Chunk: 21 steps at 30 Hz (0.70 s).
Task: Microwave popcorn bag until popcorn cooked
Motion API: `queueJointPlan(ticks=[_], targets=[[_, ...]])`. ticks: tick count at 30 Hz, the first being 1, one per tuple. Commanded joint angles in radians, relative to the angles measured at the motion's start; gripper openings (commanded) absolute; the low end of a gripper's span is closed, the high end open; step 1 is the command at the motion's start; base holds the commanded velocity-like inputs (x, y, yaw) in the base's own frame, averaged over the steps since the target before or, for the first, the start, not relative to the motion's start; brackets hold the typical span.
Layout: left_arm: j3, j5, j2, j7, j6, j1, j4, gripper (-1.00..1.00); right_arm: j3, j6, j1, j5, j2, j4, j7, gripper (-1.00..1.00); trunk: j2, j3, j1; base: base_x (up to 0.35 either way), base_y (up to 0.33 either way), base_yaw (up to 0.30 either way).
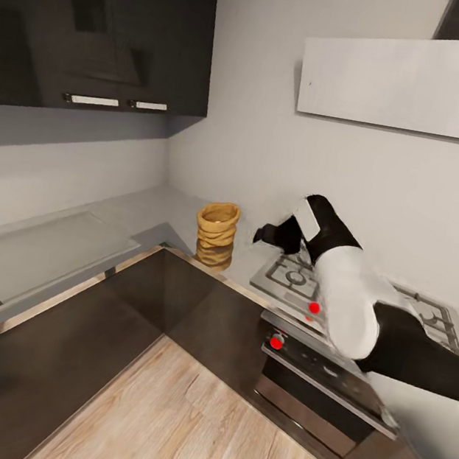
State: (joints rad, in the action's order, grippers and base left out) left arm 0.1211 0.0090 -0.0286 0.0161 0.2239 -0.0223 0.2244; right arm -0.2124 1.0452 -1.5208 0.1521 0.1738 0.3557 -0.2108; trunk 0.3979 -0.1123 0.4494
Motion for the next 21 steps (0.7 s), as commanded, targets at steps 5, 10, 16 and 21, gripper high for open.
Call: queueJointPlan(ticks=[5, 10, 16, 21], targets=[[0.010, 0.005, 0.000, 0.001, 0.003, -0.001, 0.000, 1.00, -0.250, 0.002, -0.052, 0.018, 0.001, -0.048, -0.274, 1.00, 0.002, -0.002, 0.001, 0.000, 0.000, 0.000], [0.012, 0.005, 0.000, 0.001, 0.003, -0.001, 0.000, 1.00, -0.275, 0.002, -0.056, 0.075, 0.001, -0.052, -0.306, 1.00, 0.002, -0.002, 0.001, 0.000, 0.000, 0.000], [0.009, 0.005, -0.001, 0.002, 0.003, -0.001, 0.000, 1.00, -0.277, -0.079, -0.055, 0.189, 0.001, -0.075, -0.337, 1.00, 0.002, -0.002, 0.001, 0.000, 0.000, 0.000], [0.010, 0.005, -0.001, 0.002, 0.003, -0.001, 0.000, 1.00, -0.277, -0.195, -0.056, 0.281, 0.001, -0.121, -0.412, 1.00, 0.002, -0.002, 0.001, 0.000, 0.000, 0.000]])
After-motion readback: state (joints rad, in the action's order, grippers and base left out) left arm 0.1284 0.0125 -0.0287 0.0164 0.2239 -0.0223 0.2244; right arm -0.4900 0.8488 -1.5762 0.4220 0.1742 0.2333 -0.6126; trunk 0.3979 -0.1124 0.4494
